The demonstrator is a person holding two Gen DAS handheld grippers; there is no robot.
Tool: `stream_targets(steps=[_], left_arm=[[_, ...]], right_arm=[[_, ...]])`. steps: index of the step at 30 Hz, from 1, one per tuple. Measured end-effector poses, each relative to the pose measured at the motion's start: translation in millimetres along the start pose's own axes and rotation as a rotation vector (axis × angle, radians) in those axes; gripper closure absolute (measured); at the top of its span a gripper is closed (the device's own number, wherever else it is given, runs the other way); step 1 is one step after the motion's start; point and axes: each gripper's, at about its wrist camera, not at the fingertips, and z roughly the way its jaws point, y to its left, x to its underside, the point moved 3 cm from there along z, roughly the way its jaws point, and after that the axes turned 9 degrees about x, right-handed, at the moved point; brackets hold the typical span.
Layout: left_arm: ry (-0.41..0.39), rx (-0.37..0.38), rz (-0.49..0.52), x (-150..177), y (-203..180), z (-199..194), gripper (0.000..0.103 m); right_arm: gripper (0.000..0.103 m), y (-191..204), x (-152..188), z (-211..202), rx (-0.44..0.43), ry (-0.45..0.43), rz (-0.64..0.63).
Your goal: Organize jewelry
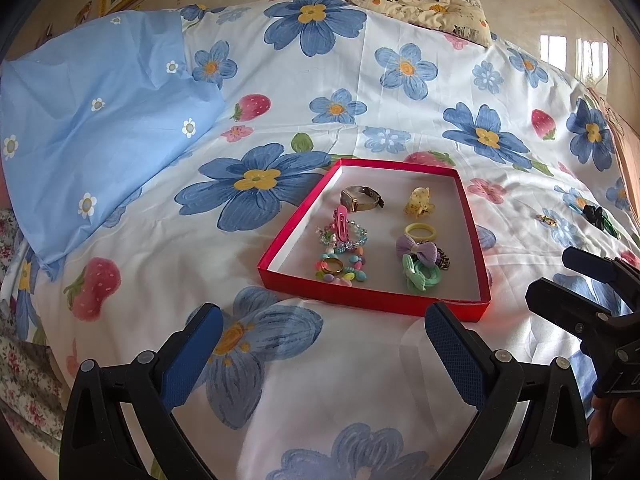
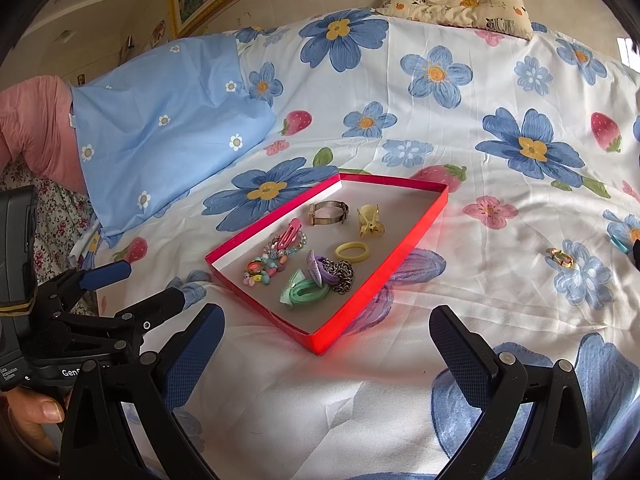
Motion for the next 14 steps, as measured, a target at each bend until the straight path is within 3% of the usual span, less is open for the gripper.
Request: stream_targets(steps=[14], left_arm=[[0.007, 0.011, -0.004, -0.5, -3.2, 3.2, 0.001]], right_arm=[[0.0, -1.2, 3.6, 5.8, 0.006, 0.015, 0.008]])
